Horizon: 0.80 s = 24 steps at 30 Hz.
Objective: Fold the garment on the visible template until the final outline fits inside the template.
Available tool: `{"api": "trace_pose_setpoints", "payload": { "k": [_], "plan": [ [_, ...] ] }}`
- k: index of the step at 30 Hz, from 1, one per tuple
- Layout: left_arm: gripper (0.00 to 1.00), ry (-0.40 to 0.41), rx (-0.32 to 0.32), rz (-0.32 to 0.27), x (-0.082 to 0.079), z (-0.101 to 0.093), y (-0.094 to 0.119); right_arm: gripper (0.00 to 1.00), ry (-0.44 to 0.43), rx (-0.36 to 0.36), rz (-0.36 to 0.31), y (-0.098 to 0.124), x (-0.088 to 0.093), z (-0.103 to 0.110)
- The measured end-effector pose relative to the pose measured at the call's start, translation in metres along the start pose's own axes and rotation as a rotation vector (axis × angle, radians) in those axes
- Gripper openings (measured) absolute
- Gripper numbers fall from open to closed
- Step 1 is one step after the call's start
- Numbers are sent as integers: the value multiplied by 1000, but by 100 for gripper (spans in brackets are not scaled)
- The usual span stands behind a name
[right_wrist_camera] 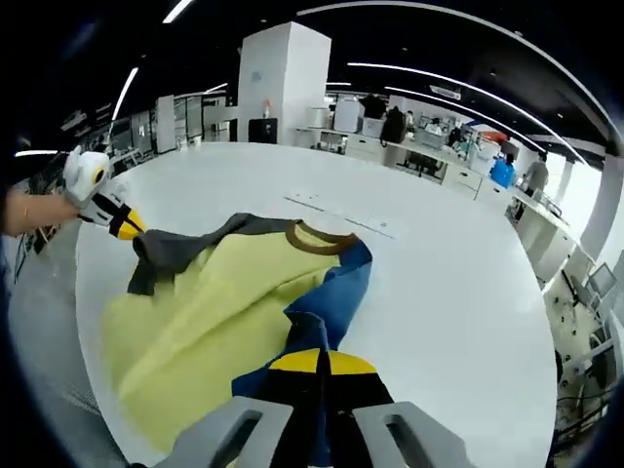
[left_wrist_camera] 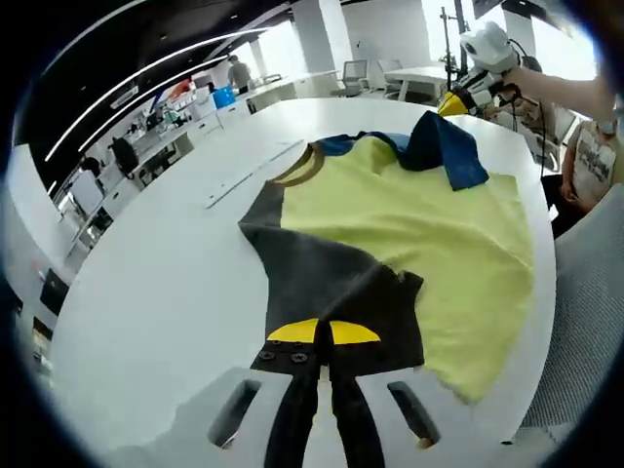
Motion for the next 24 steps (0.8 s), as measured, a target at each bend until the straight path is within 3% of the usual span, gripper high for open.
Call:
{"api": "trace_pose_setpoints", "payload": {
  "k": [5, 7, 9, 11, 16, 24],
  "plan": [
    [0, -42, -54, 51, 14, 16, 2, 0, -38, 49, 1, -3, 0, -18],
    [0, -33, -65, 70, 21, 21, 2, 0, -113, 90, 6, -5, 1, -25],
    [0, -7, -91, 76, 30, 29, 1, 0, -141, 126, 21, -9, 5, -35],
    [0, 10, -135, 125, 39, 36, 3, 0, -146, 142, 35, -13, 11, -44],
    [0, 9, -141, 133, 49, 41, 1, 0, -275, 181, 65, -19, 24, -61],
    [0, -12, -181, 225, 67, 58, 1, 0, -409, 270, 108, -28, 39, -90]
  ]
}}
Point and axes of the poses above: the point that each gripper's makers call its tool centre point, and the gripper's own axes: y roughly backward along the fingers, z roughly to its left, x roughly out of its underside, the point moved 8 cm from there along y, roughly backward along the fingers, and after that the axes turned 14 degrees about x, right-handed, at the moved point
